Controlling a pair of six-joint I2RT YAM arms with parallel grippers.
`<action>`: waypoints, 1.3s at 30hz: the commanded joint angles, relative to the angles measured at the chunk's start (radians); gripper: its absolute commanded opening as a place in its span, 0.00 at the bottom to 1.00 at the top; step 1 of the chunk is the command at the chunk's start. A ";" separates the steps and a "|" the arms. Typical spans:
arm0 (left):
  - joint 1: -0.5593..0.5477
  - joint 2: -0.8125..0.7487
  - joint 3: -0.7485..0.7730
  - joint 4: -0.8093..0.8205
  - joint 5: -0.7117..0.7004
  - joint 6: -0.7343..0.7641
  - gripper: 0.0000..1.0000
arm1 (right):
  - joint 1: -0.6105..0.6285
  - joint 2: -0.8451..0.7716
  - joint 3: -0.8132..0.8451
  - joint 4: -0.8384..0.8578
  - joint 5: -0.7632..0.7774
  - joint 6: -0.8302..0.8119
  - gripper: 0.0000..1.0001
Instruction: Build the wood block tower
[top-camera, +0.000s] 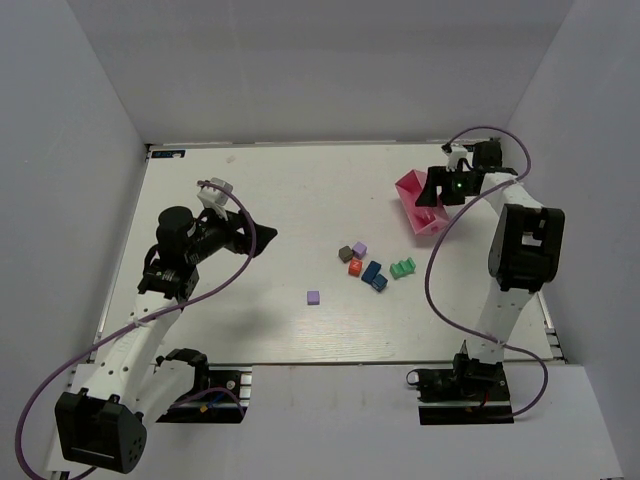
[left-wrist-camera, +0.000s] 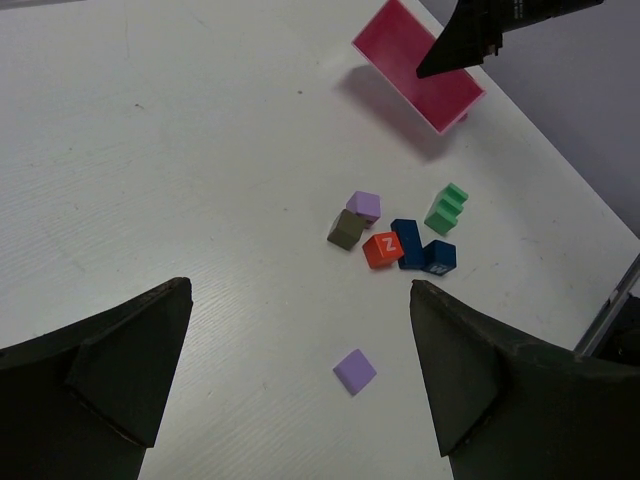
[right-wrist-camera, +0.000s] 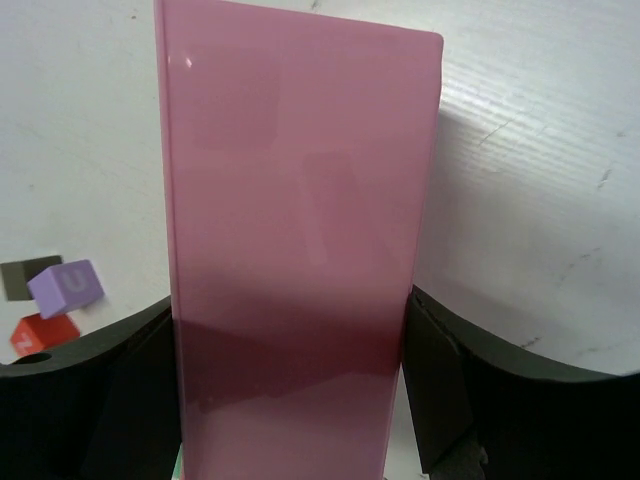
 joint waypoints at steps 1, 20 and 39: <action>-0.004 -0.012 -0.002 0.037 0.031 -0.016 1.00 | -0.035 0.078 0.092 -0.058 -0.214 0.069 0.17; -0.022 0.049 0.018 -0.007 0.005 -0.035 0.97 | -0.112 0.181 0.240 -0.085 -0.153 0.046 0.90; -0.169 0.245 0.163 -0.160 -0.199 0.030 0.72 | -0.065 -0.375 -0.093 -0.009 0.161 -0.240 0.90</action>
